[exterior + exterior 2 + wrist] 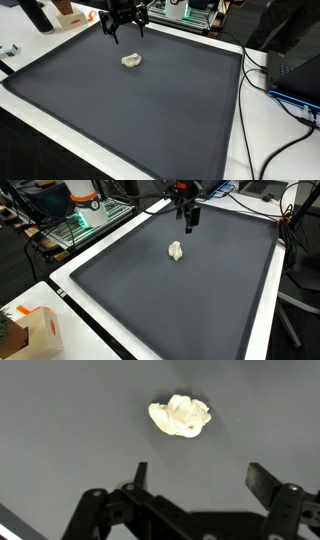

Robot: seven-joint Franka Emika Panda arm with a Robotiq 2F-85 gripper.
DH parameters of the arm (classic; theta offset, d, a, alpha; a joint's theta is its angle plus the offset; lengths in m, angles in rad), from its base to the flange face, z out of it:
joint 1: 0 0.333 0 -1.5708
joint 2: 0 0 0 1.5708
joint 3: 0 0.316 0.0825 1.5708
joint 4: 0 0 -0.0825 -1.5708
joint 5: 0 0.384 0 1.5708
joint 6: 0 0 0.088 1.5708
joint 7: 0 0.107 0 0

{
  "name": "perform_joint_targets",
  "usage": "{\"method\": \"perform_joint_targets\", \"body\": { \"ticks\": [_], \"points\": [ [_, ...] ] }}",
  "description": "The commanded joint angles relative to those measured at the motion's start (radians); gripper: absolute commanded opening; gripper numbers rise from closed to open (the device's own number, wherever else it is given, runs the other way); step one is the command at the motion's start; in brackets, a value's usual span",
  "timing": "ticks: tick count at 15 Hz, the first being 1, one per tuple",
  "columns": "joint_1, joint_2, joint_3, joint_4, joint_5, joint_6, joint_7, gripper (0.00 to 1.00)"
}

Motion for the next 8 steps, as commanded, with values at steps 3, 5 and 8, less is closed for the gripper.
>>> {"method": "perform_joint_targets", "body": {
  "ticks": [3,5,8],
  "points": [
    [-0.015,0.067,0.007,-0.053,-0.004,0.126,-0.01,1.0],
    [-0.015,0.089,0.005,-0.055,-0.016,0.141,0.004,1.0],
    [-0.014,0.115,0.004,-0.05,-0.028,0.151,0.019,1.0]
  ]
}}
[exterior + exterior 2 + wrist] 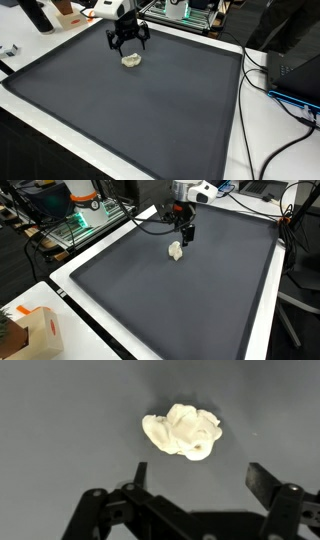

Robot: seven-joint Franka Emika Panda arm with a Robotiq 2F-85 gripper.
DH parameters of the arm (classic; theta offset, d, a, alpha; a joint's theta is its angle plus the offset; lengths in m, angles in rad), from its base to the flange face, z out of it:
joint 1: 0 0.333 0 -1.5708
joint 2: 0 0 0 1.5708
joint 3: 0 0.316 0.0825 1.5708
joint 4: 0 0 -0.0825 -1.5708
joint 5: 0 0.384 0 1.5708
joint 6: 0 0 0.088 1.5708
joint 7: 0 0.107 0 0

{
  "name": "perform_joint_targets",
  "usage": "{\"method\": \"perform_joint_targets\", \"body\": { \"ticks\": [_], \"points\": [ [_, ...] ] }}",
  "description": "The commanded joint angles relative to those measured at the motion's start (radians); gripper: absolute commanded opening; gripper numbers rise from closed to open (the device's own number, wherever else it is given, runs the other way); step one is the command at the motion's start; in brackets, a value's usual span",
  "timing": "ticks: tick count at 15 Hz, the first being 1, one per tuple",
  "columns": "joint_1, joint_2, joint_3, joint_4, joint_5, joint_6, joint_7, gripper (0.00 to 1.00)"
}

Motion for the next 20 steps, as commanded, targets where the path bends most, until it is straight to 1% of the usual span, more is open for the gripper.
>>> {"method": "perform_joint_targets", "body": {
  "ticks": [1,9,18,19,20],
  "points": [
    [-0.008,0.025,0.002,-0.013,-0.027,0.037,0.026,1.0],
    [-0.006,0.062,-0.008,-0.015,-0.077,0.044,0.064,1.0],
    [-0.012,0.084,-0.003,-0.032,-0.108,0.107,0.09,1.0],
    [-0.012,0.086,-0.005,-0.033,-0.111,0.111,0.093,0.98],
    [-0.013,0.087,-0.004,-0.033,-0.111,0.112,0.092,0.93]
  ]
}}
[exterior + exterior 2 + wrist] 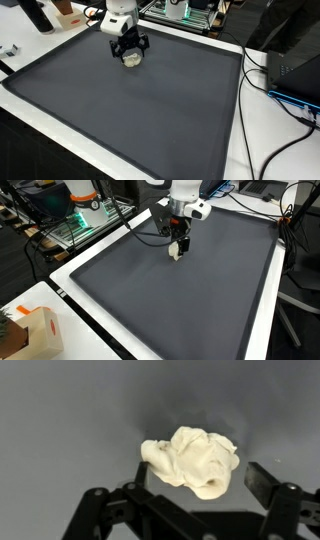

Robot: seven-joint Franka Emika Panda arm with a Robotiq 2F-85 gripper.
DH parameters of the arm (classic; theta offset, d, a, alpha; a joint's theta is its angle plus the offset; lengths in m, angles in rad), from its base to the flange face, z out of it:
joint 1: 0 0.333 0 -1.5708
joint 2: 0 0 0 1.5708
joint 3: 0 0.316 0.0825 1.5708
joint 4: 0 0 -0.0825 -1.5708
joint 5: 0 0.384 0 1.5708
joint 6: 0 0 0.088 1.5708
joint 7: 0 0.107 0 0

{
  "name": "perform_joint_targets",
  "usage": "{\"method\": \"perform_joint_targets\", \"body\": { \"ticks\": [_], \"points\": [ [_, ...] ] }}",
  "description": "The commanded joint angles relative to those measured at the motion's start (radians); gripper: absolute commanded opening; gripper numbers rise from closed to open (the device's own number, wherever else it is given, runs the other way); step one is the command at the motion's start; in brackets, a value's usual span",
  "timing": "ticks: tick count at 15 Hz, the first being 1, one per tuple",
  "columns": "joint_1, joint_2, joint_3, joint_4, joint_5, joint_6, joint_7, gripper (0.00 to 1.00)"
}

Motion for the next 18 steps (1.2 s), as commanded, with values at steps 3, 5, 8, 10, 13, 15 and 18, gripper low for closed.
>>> {"method": "perform_joint_targets", "body": {
  "ticks": [3,5,8,10,13,15,18],
  "points": [
    [-0.013,0.006,0.004,-0.02,-0.027,0.037,0.025,0.6],
    [-0.015,0.005,0.004,-0.019,-0.03,0.04,0.026,0.45],
    [-0.017,0.003,0.005,-0.018,-0.033,0.038,0.028,0.24],
    [-0.017,0.002,0.006,-0.017,-0.034,0.037,0.027,0.1],
    [-0.017,0.002,0.006,-0.016,-0.034,0.035,0.027,0.05],
    [-0.016,0.002,0.004,-0.016,-0.038,0.036,0.03,0.04],
    [-0.017,0.002,0.006,-0.014,-0.034,0.033,0.03,0.04]
  ]
}}
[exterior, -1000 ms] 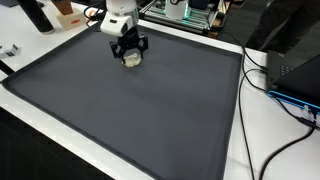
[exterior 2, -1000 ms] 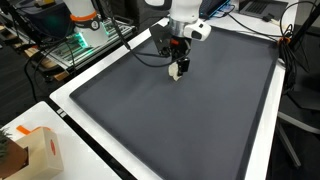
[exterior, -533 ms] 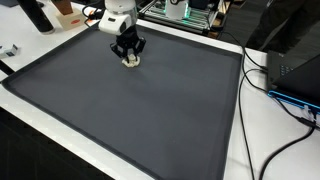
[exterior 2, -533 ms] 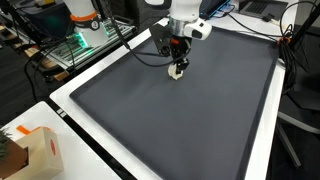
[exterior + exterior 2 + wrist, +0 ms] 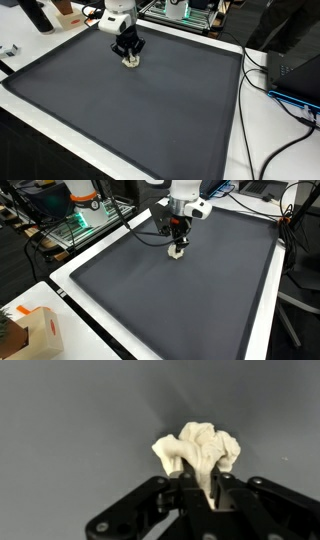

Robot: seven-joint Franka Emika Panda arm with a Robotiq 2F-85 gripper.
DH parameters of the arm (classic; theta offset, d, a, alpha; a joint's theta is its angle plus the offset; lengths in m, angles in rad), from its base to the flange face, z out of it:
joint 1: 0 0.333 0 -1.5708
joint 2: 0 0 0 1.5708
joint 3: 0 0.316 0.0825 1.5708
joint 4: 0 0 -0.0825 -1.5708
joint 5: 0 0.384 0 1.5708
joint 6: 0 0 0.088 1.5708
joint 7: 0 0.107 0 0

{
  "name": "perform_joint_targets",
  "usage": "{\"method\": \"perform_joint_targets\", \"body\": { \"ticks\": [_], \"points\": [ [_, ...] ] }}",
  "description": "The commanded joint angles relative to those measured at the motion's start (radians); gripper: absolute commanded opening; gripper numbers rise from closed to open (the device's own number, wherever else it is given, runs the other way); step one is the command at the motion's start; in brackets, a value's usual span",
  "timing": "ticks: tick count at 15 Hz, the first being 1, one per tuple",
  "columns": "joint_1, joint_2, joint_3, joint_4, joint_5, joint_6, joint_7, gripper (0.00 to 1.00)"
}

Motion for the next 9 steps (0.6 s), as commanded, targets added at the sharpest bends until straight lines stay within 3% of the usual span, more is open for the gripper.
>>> {"method": "perform_joint_targets", "body": {
  "ticks": [1,4,5,6,9],
  "points": [
    [-0.01,0.004,0.005,-0.016,-0.018,0.018,0.019,0.04],
    [-0.008,0.004,0.003,-0.015,-0.023,0.016,0.024,0.04],
    [-0.006,0.004,0.001,-0.014,-0.024,0.014,0.031,0.4],
    [-0.008,0.004,0.004,-0.014,-0.02,0.013,0.031,0.42],
    [-0.001,0.002,-0.002,-0.017,-0.036,0.019,0.054,0.63]
  ]
}}
